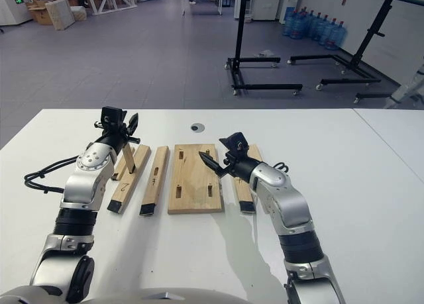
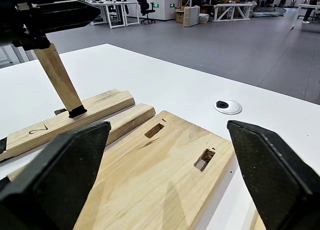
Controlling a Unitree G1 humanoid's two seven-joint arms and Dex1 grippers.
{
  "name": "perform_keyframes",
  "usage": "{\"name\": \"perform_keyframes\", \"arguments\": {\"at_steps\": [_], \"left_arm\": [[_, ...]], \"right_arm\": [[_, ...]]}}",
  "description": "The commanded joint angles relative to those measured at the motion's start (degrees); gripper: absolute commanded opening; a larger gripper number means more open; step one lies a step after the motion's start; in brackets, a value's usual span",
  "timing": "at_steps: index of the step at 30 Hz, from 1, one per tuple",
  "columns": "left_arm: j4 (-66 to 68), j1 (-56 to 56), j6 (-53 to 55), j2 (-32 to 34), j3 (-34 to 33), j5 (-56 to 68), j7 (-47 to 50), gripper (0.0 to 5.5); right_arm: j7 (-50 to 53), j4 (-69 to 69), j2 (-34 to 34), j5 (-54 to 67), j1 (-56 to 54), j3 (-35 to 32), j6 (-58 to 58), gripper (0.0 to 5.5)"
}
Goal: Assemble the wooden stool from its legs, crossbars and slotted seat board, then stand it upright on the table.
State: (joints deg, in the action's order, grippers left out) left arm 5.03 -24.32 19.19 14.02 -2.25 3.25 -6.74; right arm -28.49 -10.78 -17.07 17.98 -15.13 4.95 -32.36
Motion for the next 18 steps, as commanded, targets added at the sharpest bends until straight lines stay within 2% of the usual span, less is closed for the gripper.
{"name": "perform_keyframes", "arguments": {"at_steps": [1,4,8,10,11,12,13,15,16,18], "left_arm": [[-2.5,-1.0,5.9,0.5,-3.0,1.5,0.7,1.62],[-11.5,-7.7,12.0,2.1,-6.5,3.5,1.9,1.62],[-26.7,-16.8,26.7,4.8,-11.6,7.5,3.9,1.62],[-34.7,-22.3,40.2,6.4,-19.2,15.1,3.2,1.62],[-35.7,-26.8,47.7,8.1,-25.8,20.0,1.9,1.62],[-35.4,-29.9,53.5,11.0,-30.8,24.5,-0.9,1.62],[-34.6,-29.8,57.2,17.3,-35.9,30.1,-6.9,1.62],[-32.1,-20.4,62.1,28.6,-44.5,37.7,-19.5,1.62],[-32.5,-12.6,61.9,31.5,-48.1,40.6,-25.9,1.62],[-34.6,3.5,60.2,31.3,-54.2,44.5,-36.0,1.62]], "right_arm": [[0.5,0.0,0.2,0.4,-1.7,-0.9,-0.8,4.29],[0.6,-0.3,0.2,0.6,-2.2,-1.3,-1.0,4.29],[0.6,-0.4,0.2,0.7,-2.7,-1.3,-1.1,4.29],[0.8,-1.4,-0.3,0.9,-1.7,-2.2,-1.2,4.29],[1.1,-2.2,-0.9,1.1,-0.6,-3.2,-1.1,4.29],[1.4,-2.9,-1.4,1.3,0.5,-4.3,-1.2,4.29],[1.6,-3.6,-2.1,1.6,1.4,-5.7,-1.4,4.29],[1.6,-4.7,-4.0,2.3,3.3,-9.3,-1.9,4.29],[1.5,-5.2,-5.0,2.6,4.4,-11.0,-2.0,4.29],[0.8,-5.6,-6.6,3.0,5.7,-13.2,-2.3,4.29]]}}
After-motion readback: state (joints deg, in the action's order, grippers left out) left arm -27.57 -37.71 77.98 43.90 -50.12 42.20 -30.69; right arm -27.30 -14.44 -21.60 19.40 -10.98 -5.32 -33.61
